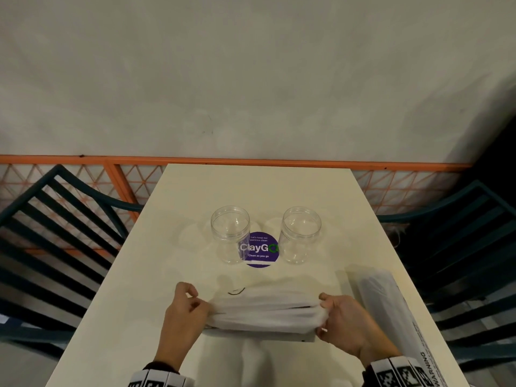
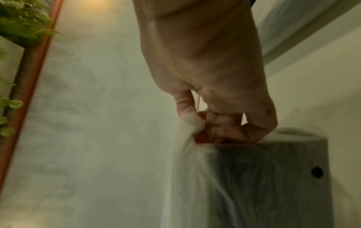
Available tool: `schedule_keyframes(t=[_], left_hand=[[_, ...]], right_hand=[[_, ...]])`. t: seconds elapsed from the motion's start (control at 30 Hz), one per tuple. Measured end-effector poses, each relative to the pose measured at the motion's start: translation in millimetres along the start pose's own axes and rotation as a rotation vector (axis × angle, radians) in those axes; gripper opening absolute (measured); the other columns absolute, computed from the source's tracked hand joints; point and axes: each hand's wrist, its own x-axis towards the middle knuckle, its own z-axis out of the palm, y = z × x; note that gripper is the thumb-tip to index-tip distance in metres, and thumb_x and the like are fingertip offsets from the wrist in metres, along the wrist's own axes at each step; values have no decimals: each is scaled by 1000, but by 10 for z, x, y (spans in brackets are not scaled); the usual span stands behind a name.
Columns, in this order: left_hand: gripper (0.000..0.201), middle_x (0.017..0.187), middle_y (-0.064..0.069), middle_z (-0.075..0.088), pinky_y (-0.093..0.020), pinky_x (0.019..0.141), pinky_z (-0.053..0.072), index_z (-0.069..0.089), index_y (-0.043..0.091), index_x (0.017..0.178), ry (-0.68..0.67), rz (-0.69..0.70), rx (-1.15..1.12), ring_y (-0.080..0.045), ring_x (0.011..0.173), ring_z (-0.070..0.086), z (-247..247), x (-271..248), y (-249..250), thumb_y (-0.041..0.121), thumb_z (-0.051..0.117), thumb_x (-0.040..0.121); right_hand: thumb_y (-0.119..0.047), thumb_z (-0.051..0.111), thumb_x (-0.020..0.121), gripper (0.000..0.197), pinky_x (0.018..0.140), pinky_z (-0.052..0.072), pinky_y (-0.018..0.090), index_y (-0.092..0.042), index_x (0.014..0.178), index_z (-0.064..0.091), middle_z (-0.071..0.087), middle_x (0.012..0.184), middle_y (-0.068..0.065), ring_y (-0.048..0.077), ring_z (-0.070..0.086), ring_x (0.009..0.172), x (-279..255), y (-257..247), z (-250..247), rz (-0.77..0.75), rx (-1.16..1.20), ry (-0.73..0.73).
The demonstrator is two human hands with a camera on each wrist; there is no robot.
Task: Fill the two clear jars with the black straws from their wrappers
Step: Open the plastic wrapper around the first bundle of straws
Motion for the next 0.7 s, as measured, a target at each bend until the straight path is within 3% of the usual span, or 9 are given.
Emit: schedule_keyframes(t=[0.1,0.17,0.27,0.37,0.43,0.5,0.57,0.63,0.7], left_hand=[[16,65,-6,62,-28,63,38,54,13,87,-174,-72,-36,-22,69,53,-35,-1,-10,-1,51,81],[10,69,-3,64,-23,62,42,60,14,85,-241,-43,1,-19,70,55,-48,-23,-28,5,55,83],[17,76,-2,64,-11,54,44,60,23,90,-251,57,74,-19,70,55,-43,-50,7,9,63,79],[30,84,3,61,-12,60,43,55,35,94,-280,185,313,-10,75,55,3,-38,56,19,71,74],[20,82,4,56,-12,63,39,55,38,77,-234,265,390,-11,75,53,28,3,58,24,69,78],[21,82,2,51,-10,64,37,55,35,67,-275,275,395,-8,72,51,24,63,29,25,62,84],[21,85,0,49,-9,61,38,59,23,66,-412,194,225,-5,68,50,3,81,31,23,58,87],[26,85,-1,49,-9,58,38,61,14,64,-537,98,-28,-1,64,52,-13,65,56,23,54,88],[30,79,-1,49,-11,58,39,62,14,63,-560,35,-186,-3,62,53,-28,55,83,30,54,87]], right_hand=[[2,34,78,24,57,37,29,-12,68,51,49,74,9,22,46,67,-43,-31,-8,-174,-251,55],[-2,37,88,25,61,45,27,-11,74,56,54,80,7,20,52,72,-106,-85,22,-296,-504,60],[-21,41,97,17,72,46,15,-22,100,57,60,100,-4,12,57,92,-111,-86,33,-384,-946,32],[-29,37,99,21,72,40,11,-30,88,55,58,92,-7,10,55,91,-96,-50,106,-542,-1269,69],[-31,34,99,31,73,37,15,-18,83,57,57,89,4,20,55,91,-49,-31,122,-521,-1213,131],[-36,35,98,37,83,40,23,-8,97,60,60,100,10,21,56,99,28,-13,96,-404,-974,177],[-41,41,96,40,96,42,32,-8,109,61,64,107,7,22,58,104,100,17,90,-274,-691,196],[-37,49,93,37,97,43,36,-6,108,63,67,106,10,25,60,103,155,41,107,-210,-487,225],[-36,51,92,38,96,43,36,-5,110,61,67,109,12,27,60,104,166,49,128,-171,-407,248]])
